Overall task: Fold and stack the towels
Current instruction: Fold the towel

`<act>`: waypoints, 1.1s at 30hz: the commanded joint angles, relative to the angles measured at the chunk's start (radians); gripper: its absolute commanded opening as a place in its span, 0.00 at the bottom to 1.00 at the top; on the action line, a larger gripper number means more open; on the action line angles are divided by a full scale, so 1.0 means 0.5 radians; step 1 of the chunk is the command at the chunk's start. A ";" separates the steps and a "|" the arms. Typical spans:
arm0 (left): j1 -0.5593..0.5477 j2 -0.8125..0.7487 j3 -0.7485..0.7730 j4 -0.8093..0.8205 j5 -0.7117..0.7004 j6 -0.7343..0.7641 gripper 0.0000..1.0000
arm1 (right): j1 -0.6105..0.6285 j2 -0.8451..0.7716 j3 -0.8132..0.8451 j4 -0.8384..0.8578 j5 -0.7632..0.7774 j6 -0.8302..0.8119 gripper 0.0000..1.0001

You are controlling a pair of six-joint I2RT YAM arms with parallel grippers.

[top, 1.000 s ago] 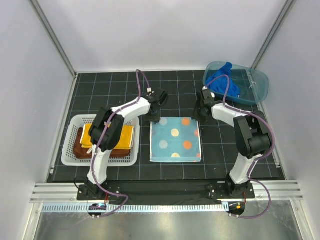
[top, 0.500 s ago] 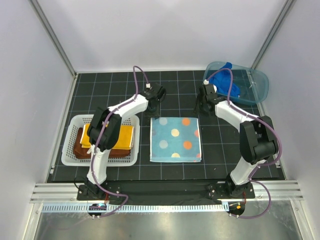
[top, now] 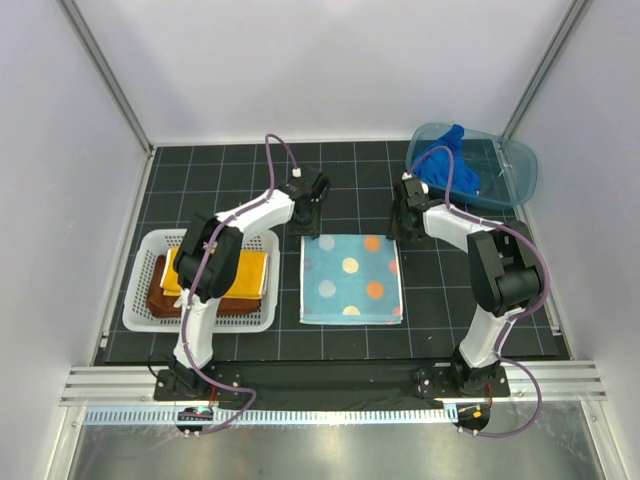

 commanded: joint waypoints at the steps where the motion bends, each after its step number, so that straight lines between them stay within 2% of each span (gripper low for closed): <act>1: 0.023 0.018 -0.046 0.092 0.062 0.037 0.43 | -0.006 0.021 -0.019 0.095 0.035 -0.014 0.42; 9: 0.029 0.061 -0.068 0.095 0.010 0.025 0.37 | -0.006 0.040 -0.022 0.113 0.038 0.001 0.39; 26: 0.029 0.076 -0.132 0.181 -0.094 0.013 0.29 | -0.039 0.068 -0.007 0.113 0.053 -0.008 0.04; 33: 0.026 0.043 -0.163 0.215 -0.088 -0.003 0.36 | -0.064 0.098 0.057 0.070 0.142 -0.045 0.01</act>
